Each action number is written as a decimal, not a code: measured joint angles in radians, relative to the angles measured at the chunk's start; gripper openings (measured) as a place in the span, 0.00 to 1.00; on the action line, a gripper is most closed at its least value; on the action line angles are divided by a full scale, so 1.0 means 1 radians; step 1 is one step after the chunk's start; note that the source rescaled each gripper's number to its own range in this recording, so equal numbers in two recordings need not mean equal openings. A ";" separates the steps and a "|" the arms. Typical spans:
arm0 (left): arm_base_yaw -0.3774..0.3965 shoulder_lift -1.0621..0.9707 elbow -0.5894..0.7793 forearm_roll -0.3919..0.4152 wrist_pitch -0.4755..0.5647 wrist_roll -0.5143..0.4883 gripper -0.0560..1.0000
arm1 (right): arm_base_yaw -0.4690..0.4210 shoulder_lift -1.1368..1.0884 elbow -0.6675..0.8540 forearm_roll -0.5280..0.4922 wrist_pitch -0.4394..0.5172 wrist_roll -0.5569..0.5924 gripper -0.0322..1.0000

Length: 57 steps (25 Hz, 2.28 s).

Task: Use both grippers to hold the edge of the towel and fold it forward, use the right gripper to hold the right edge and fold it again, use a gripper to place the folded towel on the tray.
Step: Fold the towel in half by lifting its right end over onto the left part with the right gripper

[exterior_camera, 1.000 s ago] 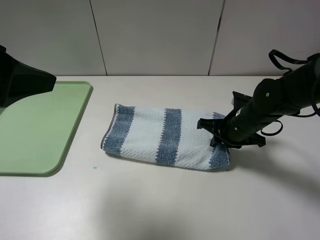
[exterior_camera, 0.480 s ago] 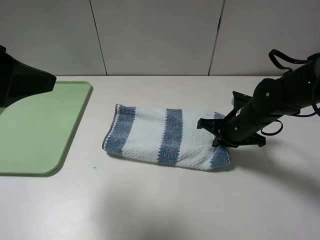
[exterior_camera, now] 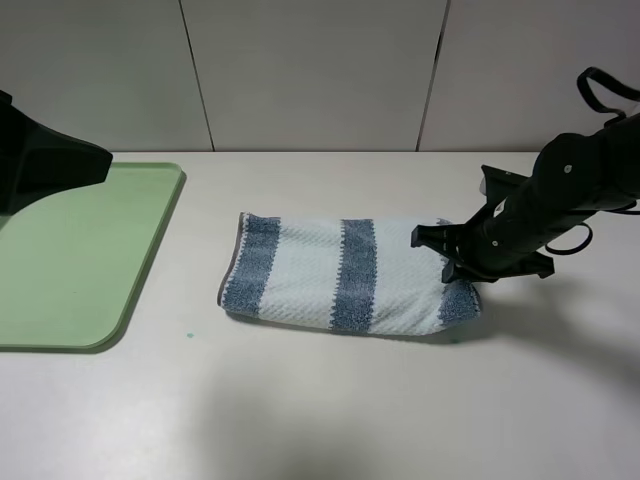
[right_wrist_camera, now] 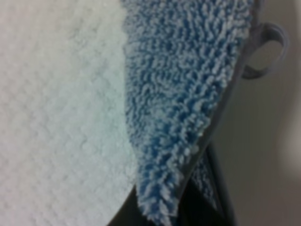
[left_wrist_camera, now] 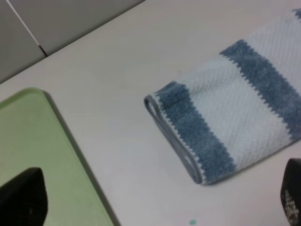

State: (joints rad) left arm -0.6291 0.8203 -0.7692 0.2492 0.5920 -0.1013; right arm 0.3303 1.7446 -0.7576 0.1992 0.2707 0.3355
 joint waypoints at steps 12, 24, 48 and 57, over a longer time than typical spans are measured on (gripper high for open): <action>0.000 0.000 0.000 0.000 0.000 0.000 1.00 | -0.138 -0.110 0.000 -0.125 0.141 -0.012 0.05; 0.000 0.000 0.000 0.000 0.000 0.000 1.00 | -0.243 -0.173 0.001 -0.208 0.218 -0.015 0.05; 0.000 0.000 0.000 -0.001 0.000 0.000 1.00 | -0.031 -0.182 -0.122 -0.187 0.296 0.020 0.05; 0.000 0.000 0.000 -0.001 0.000 0.000 1.00 | 0.060 -0.182 -0.166 -0.171 0.316 0.027 0.05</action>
State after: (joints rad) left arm -0.6291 0.8203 -0.7692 0.2481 0.5920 -0.1013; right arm 0.3902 1.5622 -0.9239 0.0280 0.5866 0.3625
